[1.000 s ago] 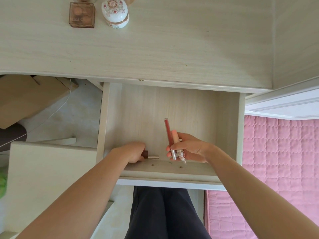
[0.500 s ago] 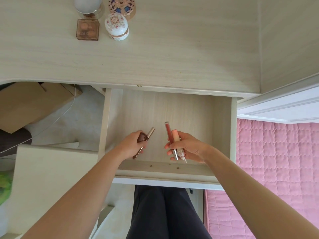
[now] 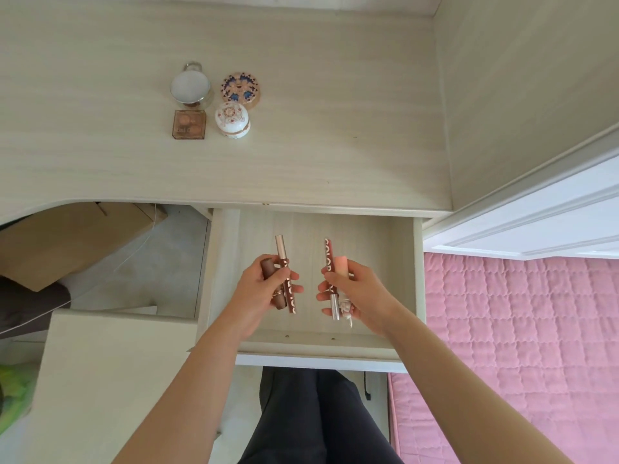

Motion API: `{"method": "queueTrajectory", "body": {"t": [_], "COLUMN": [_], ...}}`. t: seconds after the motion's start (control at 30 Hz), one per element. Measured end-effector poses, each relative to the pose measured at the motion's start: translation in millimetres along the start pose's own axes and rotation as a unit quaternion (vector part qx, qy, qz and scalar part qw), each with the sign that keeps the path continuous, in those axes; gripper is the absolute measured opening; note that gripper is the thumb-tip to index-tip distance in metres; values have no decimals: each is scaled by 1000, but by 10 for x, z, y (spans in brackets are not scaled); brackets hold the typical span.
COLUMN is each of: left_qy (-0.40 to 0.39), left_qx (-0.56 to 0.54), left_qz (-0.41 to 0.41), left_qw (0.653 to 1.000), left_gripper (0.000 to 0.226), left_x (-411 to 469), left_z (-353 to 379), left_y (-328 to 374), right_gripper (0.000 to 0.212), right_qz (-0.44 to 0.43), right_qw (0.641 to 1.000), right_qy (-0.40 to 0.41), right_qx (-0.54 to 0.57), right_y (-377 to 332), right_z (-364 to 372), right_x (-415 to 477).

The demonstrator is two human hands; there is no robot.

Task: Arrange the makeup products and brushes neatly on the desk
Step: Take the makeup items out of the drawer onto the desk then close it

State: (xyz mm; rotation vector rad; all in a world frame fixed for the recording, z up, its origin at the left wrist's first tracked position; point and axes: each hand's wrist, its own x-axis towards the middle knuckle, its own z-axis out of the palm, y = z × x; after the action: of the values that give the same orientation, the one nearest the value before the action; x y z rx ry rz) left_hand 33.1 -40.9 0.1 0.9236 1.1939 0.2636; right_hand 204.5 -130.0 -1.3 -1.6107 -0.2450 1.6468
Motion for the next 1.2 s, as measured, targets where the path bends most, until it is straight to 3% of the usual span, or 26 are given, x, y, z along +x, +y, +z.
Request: {"method": "queueTrajectory", "body": {"t": [0.17,0.6,0.8,1.1,1.2], "left_qy": [31,12,-5,33,57], "left_qx": [-28,-7,41,103,151], "left_qz": [6,12,30,42,48], "left_qw": [999,1000,999,993,986], "left_gripper": [13,16,13,17,8], "left_x": [-76,422,872,1514,1677], "left_z": [67,102,106,200,214], "left_y": [195,1098,1570,2108,2215], "right_gripper": [12,15,12,12,6], "right_qz": [-7,-14,-46,-33,-27], "right_qw": [999,995,994,992,989], "right_qy": [39,75,100,120,131], "right_qx": [16,60,-5,-37,-70], "right_y": [-113,-1017,-1528,-2203,-2347], "right_z": [53,196,208,202,192], "right_x": [-92,186,535,1116,1266]}}
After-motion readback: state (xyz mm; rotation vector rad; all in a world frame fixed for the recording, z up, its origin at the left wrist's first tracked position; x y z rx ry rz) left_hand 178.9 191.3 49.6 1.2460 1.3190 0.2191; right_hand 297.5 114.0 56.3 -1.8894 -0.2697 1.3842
